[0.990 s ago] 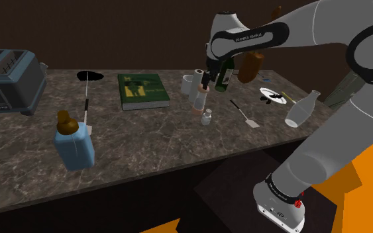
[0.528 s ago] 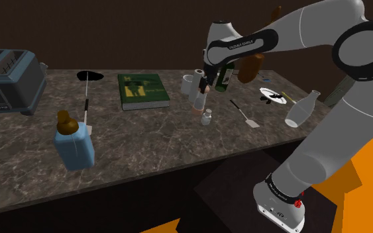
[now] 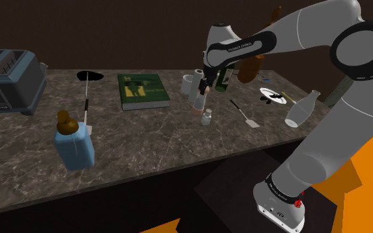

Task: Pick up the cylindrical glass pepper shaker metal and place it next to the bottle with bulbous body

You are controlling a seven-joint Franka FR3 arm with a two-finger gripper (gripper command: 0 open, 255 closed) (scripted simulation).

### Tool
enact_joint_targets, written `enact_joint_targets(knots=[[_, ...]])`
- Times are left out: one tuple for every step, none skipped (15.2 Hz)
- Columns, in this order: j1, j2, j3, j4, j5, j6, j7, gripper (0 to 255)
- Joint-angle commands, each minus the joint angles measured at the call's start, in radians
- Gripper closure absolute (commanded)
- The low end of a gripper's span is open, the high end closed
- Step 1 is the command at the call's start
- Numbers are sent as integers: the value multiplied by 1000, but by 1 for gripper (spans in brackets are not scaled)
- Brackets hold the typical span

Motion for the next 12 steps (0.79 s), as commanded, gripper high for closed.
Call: enact_joint_targets(knots=[[0,0,0,0,0,0,0,0],[0,0,0,0,0,0,0,255],[0,0,0,0,0,0,0,255],[0,0,0,0,0,0,0,255],[0,0,0,0,0,0,0,255],[0,0,0,0,0,0,0,255],[0,0,0,0,0,0,0,255],[0,0,0,0,0,0,0,255],[0,0,0,0,0,1,0,255],[0,0,0,0,0,0,0,255],[0,0,0,0,0,0,0,255],[0,-6,0,7,2,-12,-2,255]])
